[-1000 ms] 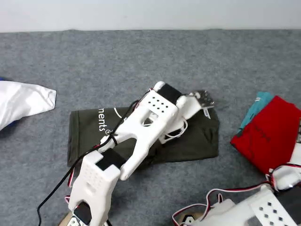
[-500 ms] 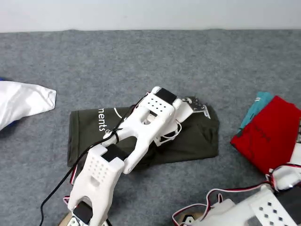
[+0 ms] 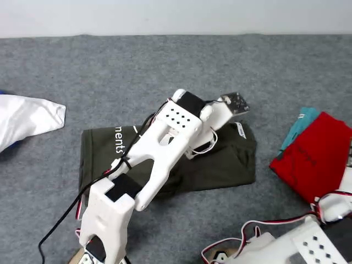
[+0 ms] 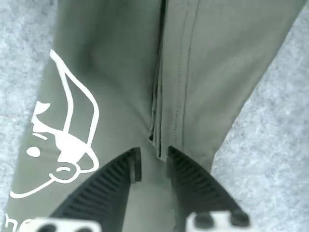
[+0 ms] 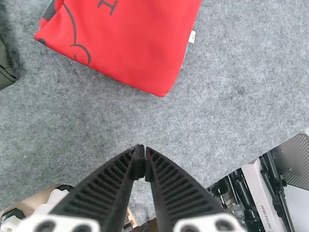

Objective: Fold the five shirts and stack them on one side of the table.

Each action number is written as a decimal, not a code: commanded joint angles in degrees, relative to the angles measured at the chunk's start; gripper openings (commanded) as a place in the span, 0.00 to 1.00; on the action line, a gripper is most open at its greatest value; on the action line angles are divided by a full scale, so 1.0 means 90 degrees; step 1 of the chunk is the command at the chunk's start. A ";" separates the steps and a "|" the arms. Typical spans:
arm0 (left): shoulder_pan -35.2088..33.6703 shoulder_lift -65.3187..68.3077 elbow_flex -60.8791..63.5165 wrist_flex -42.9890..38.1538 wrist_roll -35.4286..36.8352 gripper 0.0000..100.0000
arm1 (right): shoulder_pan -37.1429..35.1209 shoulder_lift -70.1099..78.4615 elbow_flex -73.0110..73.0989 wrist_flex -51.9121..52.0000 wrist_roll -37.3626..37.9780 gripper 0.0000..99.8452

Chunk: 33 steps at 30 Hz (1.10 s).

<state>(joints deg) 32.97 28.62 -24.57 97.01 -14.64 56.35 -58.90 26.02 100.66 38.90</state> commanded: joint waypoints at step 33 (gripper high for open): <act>-0.5968 -0.5275 0.5700 -0.1778 0.0723 0.22 | -0.2017 -0.0044 0.0420 0.0239 -0.0752 0.01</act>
<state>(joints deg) -19.69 -16.40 24.13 85.49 -8.31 41.14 -58.90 29.98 100.66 34.95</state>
